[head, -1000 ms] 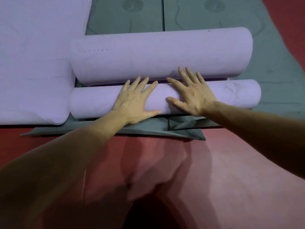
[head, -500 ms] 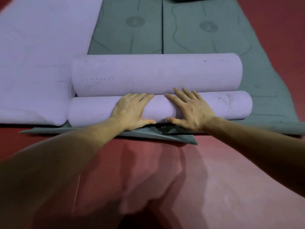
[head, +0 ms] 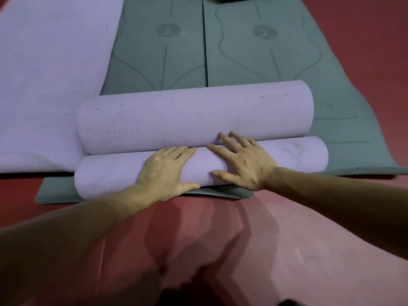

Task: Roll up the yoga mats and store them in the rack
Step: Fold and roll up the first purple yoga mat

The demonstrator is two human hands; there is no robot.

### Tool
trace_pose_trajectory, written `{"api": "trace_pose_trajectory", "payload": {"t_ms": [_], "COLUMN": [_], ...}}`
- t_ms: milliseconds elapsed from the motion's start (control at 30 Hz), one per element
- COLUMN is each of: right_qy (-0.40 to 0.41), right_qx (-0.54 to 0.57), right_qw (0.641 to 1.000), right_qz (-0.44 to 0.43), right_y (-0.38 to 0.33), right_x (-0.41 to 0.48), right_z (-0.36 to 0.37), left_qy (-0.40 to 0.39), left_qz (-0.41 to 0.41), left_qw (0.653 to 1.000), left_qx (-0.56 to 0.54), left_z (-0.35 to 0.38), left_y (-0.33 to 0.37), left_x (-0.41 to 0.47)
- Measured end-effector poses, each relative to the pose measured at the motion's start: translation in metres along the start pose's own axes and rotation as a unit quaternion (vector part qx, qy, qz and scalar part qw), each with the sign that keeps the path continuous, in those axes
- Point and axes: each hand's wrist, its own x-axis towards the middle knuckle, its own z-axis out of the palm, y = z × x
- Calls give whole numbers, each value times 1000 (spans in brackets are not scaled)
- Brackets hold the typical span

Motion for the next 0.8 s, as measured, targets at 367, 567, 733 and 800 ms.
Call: {"api": "trace_pose_trajectory", "payload": {"t_ms": [367, 567, 733, 800], "right_qy": [44, 24, 25, 28], "right_qx": [7, 14, 2, 10], "right_qw": [999, 1000, 999, 999], "right_qz": [-1, 14, 28, 31], "right_y": [2, 1, 12, 16], "right_x": [19, 22, 44, 53], "right_z": [-2, 6, -1, -5], "left_qy": [-99, -95, -68, -75], "left_qz": [-19, -30, -88, -105], "left_qw": [994, 995, 994, 991], "left_qx": [33, 20, -24, -20], "left_z": [-8, -13, -9, -6], "left_y": [-11, -21, -18, -16], "left_x": [32, 49, 53, 55]}}
